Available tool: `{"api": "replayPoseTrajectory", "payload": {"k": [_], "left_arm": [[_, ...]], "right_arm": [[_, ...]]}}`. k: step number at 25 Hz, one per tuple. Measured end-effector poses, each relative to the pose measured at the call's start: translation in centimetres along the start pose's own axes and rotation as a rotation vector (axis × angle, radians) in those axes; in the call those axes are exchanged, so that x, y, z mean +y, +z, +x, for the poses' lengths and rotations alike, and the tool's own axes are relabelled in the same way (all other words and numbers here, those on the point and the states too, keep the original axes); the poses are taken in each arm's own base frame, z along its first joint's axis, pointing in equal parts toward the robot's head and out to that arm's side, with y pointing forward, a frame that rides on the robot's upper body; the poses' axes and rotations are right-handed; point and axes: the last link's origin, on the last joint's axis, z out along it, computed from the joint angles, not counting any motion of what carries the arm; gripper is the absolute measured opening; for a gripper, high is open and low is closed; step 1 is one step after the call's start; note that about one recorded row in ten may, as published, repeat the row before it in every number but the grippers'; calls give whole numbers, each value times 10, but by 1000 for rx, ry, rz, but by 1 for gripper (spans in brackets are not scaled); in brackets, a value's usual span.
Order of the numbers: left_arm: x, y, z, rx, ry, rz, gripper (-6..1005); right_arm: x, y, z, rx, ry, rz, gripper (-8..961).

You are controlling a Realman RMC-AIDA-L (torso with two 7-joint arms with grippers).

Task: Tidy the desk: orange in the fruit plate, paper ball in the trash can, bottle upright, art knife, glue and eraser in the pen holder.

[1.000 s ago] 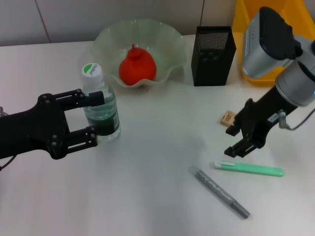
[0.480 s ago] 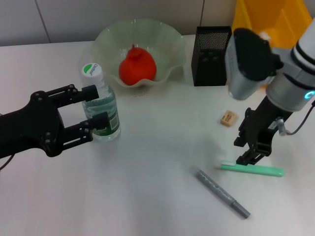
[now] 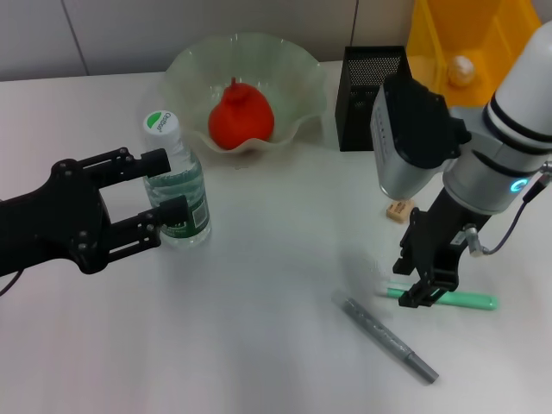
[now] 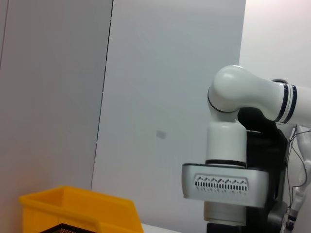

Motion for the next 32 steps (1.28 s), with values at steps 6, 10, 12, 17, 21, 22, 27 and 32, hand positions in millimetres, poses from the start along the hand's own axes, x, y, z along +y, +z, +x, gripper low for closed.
{"api": "replayPoseTrajectory", "payload": {"k": [6,10,12,17,21,22,27,32], "left_arm": [[0,0,0,0,3,-1,625],[0,0,0,1,4,1,625],[0,0,0,1,4,2,625],[-1,0,1,1,5,4,625],[-1,-1,1,5,4,10,625],[-1,-1,0,6,4,10,625],[-1,-2,-3,11,5,16,625],[0,-2,-6,15,-9,23,625]], "right_arm": [[0,6,-1,16,-10,4,456],[-3,9,-1,14,-3,17,456],[-3,10,-1,14,-2,19,456],[-5,14,0,15,6,17,455],[-5,17,0,20,7,12,455],[-5,19,-1,25,0,13,455],[-4,22,-2,33,-9,12,454],[-4,23,-3,35,-4,13,453]]}}
